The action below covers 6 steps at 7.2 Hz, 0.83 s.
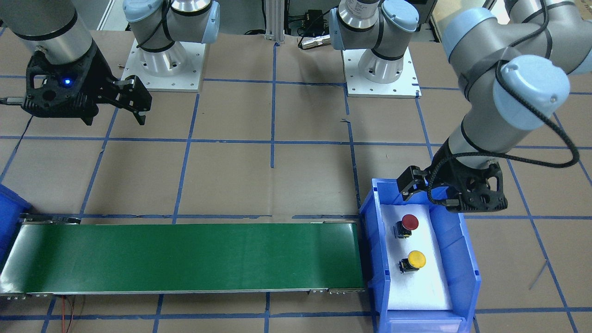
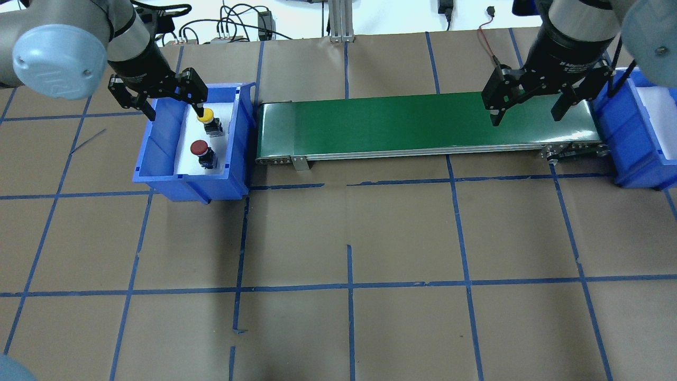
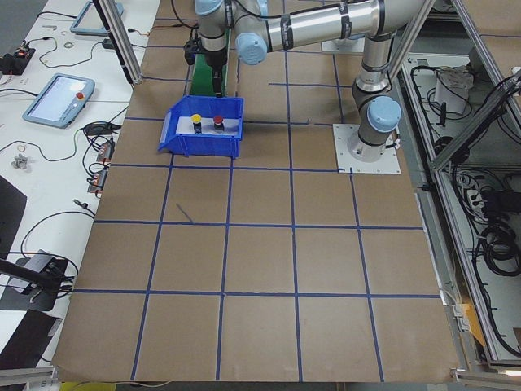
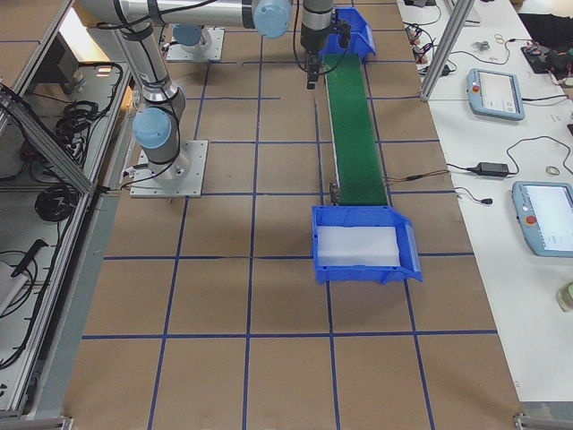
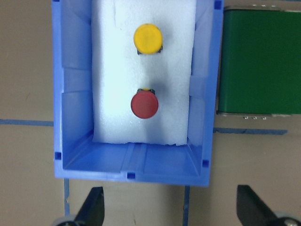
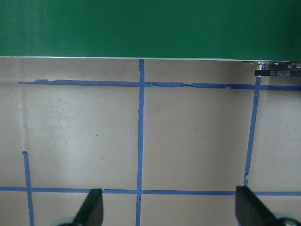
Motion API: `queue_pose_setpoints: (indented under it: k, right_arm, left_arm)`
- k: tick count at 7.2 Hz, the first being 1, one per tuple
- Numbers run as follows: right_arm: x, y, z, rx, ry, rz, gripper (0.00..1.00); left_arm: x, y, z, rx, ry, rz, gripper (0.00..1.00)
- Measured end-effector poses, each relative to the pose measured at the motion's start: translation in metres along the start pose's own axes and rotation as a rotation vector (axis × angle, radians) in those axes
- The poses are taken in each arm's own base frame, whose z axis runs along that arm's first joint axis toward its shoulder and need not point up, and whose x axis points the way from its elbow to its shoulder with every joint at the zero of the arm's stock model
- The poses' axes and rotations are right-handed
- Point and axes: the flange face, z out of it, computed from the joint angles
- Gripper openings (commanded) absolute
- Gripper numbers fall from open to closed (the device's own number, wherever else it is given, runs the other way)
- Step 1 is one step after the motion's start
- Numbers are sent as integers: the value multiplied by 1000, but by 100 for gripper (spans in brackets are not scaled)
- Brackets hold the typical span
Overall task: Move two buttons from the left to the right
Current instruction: 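Lower the left gripper into the blue bin over the red button, then close the left gripper on the red button and lift it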
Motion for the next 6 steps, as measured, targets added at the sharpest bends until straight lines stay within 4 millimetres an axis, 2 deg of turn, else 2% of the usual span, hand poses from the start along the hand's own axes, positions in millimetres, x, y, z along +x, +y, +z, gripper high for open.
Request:
queue_pose_setpoints:
  k: [2,4,5,6]
  right_arm:
    - [0,-1,0,5,1,-2,100]
    - [0,-1,-1,8,2,-2,100]
    - [0,-1,-2,8,2,-2,100]
    - [0,-1,-1,7,2,-2,100]
  left_arm:
    - [-6,-24,56,-36,8,12,95]
    - [-7,-21,98,-82,9,46,90]
    - [-8,-16,111,-95,8,66,82]
    - [-10,-13,117,-99,7,75,64]
